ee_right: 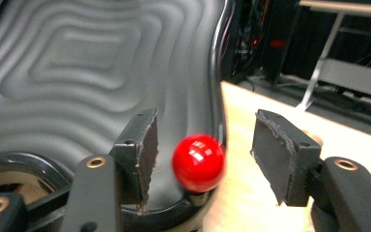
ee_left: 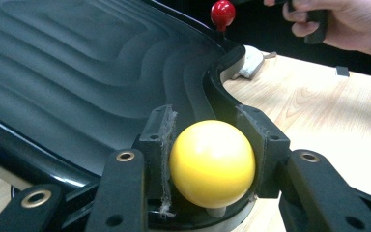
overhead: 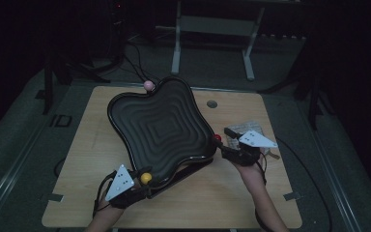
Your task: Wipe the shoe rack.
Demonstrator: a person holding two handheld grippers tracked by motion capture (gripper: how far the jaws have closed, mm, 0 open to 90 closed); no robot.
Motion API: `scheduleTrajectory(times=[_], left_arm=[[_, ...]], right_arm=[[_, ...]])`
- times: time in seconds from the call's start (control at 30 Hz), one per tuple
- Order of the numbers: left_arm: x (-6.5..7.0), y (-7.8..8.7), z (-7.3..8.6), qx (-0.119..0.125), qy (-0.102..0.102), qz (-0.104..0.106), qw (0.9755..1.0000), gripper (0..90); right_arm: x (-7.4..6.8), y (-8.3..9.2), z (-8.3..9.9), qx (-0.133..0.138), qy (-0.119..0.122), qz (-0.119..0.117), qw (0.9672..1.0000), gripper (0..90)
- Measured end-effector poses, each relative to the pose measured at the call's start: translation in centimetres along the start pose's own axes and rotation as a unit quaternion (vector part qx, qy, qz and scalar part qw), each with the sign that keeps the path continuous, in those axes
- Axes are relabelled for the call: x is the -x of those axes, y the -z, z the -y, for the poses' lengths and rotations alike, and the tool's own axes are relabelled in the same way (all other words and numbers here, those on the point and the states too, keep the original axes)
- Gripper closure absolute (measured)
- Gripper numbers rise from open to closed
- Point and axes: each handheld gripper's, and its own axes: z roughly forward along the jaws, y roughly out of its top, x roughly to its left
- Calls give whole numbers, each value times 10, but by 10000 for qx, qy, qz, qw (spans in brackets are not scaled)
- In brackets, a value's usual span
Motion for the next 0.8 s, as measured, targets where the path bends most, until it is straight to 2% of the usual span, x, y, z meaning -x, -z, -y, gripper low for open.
scheduleTrajectory(times=[0.13, 0.3, 0.37, 0.47, 0.53, 0.57, 0.8], left_arm=[[0, 1, 1, 8, -22, -36, 10000, 585], [0, 0, 2, 53, 78, -19, 10000, 587], [0, 0, 2, 48, 76, -3, 10000, 588], [0, 0, 1, 25, 62, -2, 10000, 587], [0, 0, 1, 16, 63, -1, 10000, 588], [0, 0, 1, 16, 54, -3, 10000, 588], [0, 0, -2, -109, -24, -21, 9999, 588]], right_arm=[[7, 10, -3, 88, -12, 62, 9999, 405], [31, 21, 0, 55, -206, 372, 9991, 381], [40, 21, 2, -75, -298, 474, 9984, 356], [57, 16, 9, -328, -467, 713, 9958, 309], [65, 12, 13, -494, -472, 887, 9937, 293], [70, 11, 15, -539, -504, 889, 9933, 263], [99, -6, 24, -804, -735, 1210, 9867, 249]])
